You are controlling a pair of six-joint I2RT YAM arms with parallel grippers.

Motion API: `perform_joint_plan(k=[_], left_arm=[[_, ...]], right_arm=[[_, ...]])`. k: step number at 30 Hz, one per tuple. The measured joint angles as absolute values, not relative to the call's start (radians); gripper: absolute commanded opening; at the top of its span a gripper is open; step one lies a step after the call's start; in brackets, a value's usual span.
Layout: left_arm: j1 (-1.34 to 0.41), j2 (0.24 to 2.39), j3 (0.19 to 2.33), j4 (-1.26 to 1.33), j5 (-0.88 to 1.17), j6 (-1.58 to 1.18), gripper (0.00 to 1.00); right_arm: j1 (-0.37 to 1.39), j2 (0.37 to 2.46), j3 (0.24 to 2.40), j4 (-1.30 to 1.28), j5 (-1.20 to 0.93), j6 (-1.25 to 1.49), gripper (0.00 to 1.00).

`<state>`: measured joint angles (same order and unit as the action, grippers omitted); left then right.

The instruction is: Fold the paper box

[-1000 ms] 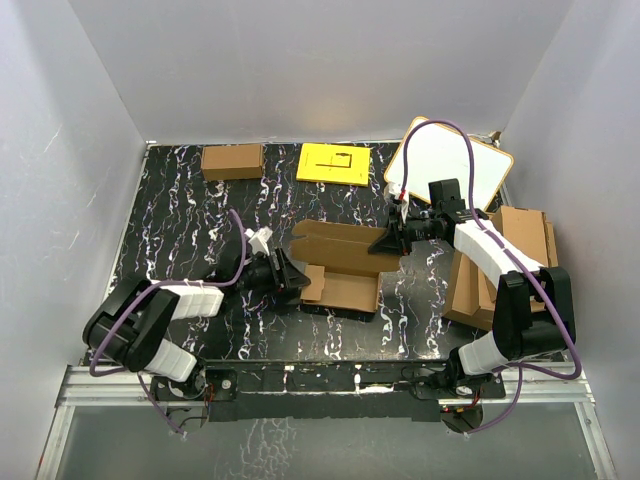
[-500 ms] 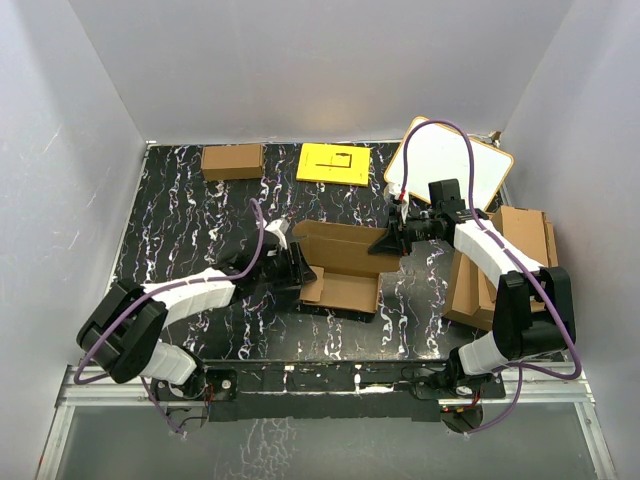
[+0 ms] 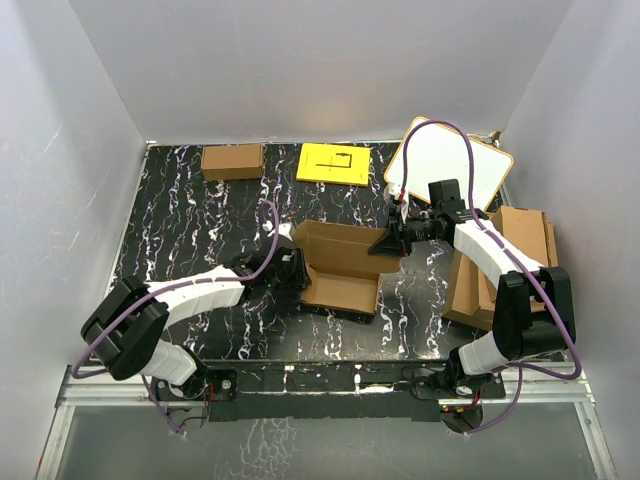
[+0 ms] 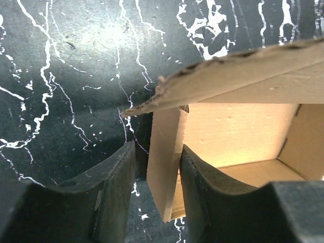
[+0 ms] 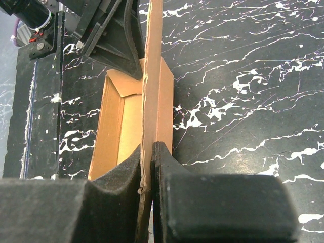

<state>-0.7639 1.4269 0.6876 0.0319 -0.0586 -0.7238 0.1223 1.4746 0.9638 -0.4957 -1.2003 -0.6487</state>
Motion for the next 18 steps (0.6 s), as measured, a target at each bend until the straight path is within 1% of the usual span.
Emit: perform_joint_plan(k=[5,11,15,17,18], left_arm=[[-0.805,1.457,0.728,-0.017,-0.134,-0.724,0.34],[-0.856,1.495,0.793,-0.095,-0.235,-0.712,0.25],[-0.878,1.519,0.824,-0.134,-0.284,-0.707,0.23],[-0.885,1.525,0.835,-0.148,-0.305,-0.707,0.19],[-0.888,1.528,0.842,-0.157,-0.317,-0.707,0.13]], right_arm=[[0.122,1.475,0.964,-0.496,-1.200,-0.649,0.08],[0.122,1.475,0.964,-0.496,-1.201,-0.649,0.08],[0.122,1.475,0.964,-0.497,-1.200,-0.649,0.08],[0.122,1.475,0.964,-0.496,-1.201,-0.649,0.08],[0.122,1.475,0.964,-0.496,-1.201,-0.649,0.08]])
